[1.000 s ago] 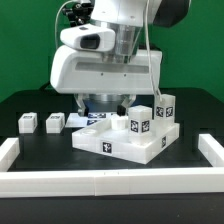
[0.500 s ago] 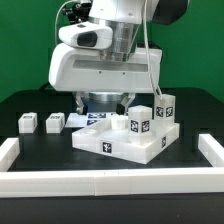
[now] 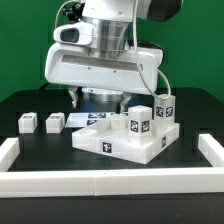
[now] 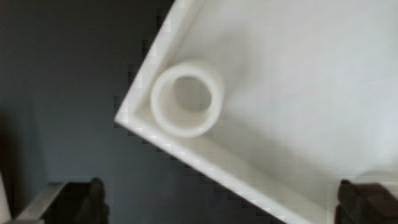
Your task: Assemble square table
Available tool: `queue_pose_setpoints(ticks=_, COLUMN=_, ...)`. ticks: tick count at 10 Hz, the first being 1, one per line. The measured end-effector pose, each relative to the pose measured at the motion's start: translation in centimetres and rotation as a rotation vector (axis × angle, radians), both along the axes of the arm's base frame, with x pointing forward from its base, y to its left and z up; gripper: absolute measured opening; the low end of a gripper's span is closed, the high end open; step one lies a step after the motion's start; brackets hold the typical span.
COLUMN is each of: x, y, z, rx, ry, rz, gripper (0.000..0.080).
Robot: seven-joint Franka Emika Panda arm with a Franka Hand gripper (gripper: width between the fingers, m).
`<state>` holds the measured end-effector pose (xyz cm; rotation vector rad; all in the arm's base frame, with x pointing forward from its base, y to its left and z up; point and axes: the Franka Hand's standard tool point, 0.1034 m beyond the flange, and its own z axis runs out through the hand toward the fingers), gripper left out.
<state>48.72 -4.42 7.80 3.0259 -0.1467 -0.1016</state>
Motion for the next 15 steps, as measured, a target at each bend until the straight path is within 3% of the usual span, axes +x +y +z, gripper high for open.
queue_pose_setpoints(ticks=1, x=0.0, y=0.0, z=0.3, rx=0.026, ry=-0.007, rz=-0.046, gripper=0.0648)
queue_pose_setpoints(ticks=7, x=-0.2, y=-0.2, z=0.0, rx=0.018, ry=-0.001, rz=-0.040, gripper=0.0648)
queue_pose_setpoints(ticks=12, x=-5.0, y=-1.7, z=-2.0, rx=0.027, ry=-0.025, rz=-0.201, gripper=0.0648)
queue_pose_setpoints(ticks=15, x=-4.8, y=-1.6, z=-2.0, rx=0.027, ry=-0.024, rz=-0.199, gripper=0.0648)
